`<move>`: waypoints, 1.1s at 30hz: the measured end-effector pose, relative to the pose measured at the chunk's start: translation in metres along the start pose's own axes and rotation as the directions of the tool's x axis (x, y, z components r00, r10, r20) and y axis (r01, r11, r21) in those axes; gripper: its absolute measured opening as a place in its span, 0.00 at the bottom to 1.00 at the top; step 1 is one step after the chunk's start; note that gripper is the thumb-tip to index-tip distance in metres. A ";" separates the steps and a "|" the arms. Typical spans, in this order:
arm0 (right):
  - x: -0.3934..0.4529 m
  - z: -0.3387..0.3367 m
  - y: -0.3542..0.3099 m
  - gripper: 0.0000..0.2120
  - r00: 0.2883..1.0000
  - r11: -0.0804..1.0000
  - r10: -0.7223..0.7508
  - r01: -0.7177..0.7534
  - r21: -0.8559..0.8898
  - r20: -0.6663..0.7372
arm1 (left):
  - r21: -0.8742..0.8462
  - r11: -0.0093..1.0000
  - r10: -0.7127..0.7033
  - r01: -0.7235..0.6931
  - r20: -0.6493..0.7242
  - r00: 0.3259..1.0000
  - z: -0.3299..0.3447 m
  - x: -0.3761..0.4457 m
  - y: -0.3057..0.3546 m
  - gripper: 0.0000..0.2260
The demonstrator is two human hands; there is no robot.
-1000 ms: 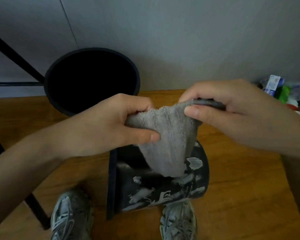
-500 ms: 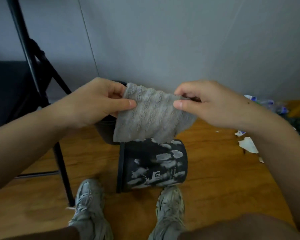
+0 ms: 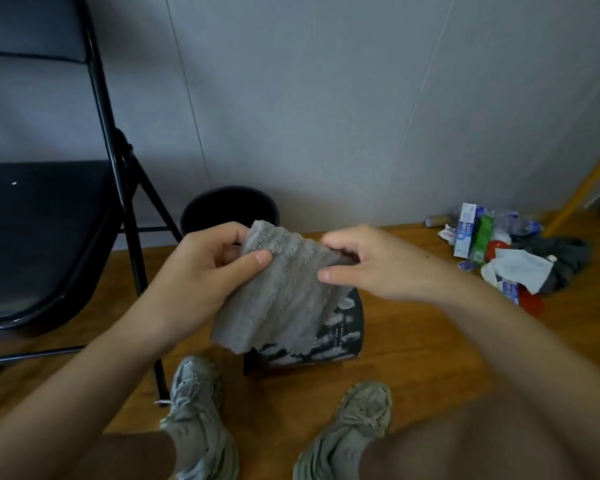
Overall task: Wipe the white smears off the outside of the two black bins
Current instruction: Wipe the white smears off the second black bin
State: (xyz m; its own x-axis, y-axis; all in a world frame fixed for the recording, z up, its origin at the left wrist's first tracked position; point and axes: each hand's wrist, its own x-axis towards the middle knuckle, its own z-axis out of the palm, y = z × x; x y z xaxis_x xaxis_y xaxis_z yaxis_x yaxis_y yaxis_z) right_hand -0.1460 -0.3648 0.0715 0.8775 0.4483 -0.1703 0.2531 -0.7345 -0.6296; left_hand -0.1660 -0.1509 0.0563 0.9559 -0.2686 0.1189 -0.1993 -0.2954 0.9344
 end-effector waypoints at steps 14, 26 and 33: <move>0.001 0.009 -0.010 0.09 0.984 0.943 0.151 -0.116 0.311 -0.090 | 0.261 0.937 0.239 -0.233 0.011 0.971 0.001 -0.009 -0.004 0.07; 0.011 0.027 -0.007 0.13 0.964 0.947 0.127 -0.047 0.318 -0.235 | 0.497 0.780 0.315 -0.380 0.213 0.925 0.020 -0.010 -0.024 0.14; 0.009 0.020 -0.009 0.19 0.984 0.939 0.084 -0.025 0.343 -0.160 | 0.339 0.886 0.327 -0.317 0.031 0.945 0.018 -0.005 -0.022 0.09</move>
State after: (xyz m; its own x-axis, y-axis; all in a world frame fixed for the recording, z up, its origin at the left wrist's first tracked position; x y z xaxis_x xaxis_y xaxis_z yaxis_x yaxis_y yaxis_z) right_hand -0.1487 -0.3436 0.0603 0.9496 0.2973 -0.0994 0.0762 -0.5265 -0.8467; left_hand -0.1705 -0.1598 0.0294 0.8312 -0.3785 0.4072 -0.5530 -0.4876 0.6756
